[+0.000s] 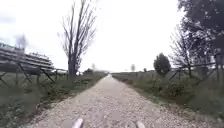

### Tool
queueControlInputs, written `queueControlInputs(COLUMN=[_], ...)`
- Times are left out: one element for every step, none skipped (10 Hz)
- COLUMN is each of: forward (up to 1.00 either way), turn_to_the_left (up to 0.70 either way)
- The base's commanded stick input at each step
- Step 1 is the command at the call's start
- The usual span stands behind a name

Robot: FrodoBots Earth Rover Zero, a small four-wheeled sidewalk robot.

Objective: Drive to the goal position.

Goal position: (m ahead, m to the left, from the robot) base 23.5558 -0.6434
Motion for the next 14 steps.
queueControlInputs(forward=[0.7, 0.7, 0.7, 0.7, 0.7, 0.7, 0.7, 0.7, 0.7, 0.7, 0.7, 0.7, 0.7, 0.7], turn_to_the_left=[0.0, 0.0, 0.0, 0.0, 0.0, 0.0, 0.0, 0.0, 0.0, 0.0, 0.0, 0.0, 0.0, 0.0])
